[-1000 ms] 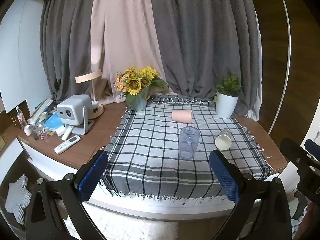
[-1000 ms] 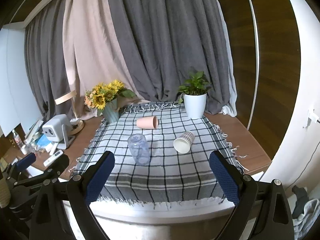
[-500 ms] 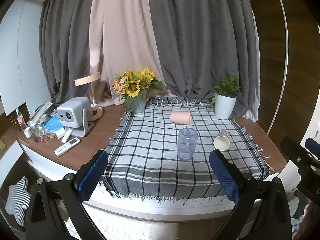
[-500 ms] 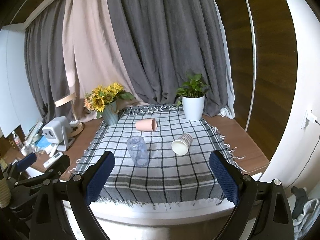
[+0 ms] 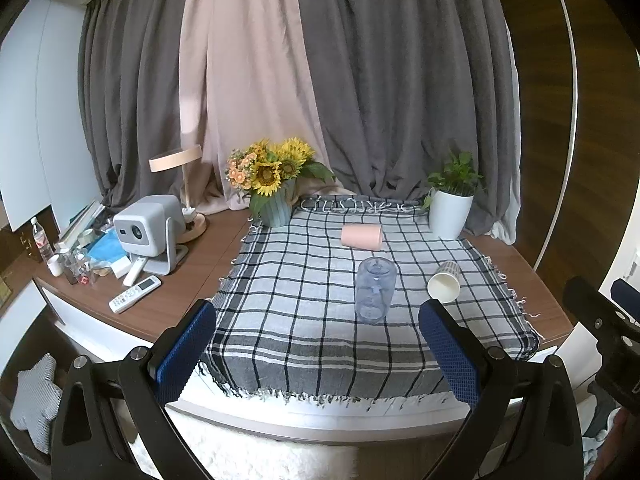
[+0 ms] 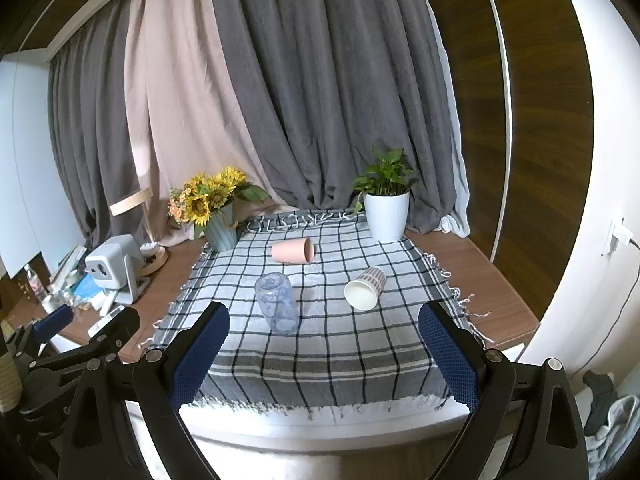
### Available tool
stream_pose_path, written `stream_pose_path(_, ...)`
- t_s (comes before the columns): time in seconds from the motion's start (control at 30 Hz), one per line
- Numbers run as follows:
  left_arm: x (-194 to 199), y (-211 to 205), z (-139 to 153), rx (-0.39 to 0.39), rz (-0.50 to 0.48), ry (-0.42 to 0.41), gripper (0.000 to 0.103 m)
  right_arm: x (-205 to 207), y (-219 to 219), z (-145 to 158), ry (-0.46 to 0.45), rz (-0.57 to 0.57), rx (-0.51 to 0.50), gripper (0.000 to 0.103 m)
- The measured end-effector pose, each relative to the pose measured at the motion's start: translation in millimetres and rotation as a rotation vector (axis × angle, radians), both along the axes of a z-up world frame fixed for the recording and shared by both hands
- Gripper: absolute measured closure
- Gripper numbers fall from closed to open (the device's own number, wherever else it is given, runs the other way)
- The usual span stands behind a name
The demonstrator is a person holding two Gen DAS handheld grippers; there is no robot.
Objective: Flip cup upside down
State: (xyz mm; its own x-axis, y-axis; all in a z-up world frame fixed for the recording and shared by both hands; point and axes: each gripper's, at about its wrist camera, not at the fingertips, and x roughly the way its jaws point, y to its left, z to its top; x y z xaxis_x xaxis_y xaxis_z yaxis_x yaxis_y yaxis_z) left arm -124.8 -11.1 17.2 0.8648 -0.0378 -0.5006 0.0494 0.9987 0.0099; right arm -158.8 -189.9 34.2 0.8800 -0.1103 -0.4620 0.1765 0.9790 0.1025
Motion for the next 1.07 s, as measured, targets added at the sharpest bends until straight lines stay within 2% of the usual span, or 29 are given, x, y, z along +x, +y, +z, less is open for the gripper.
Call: stream_pose_path(1.07,-1.4,-3.1,-3.0,0.008,-0.012,0.009,0.000,-2.4,-1.2,-0.4,0.001,-0.005,0.005,0.007)
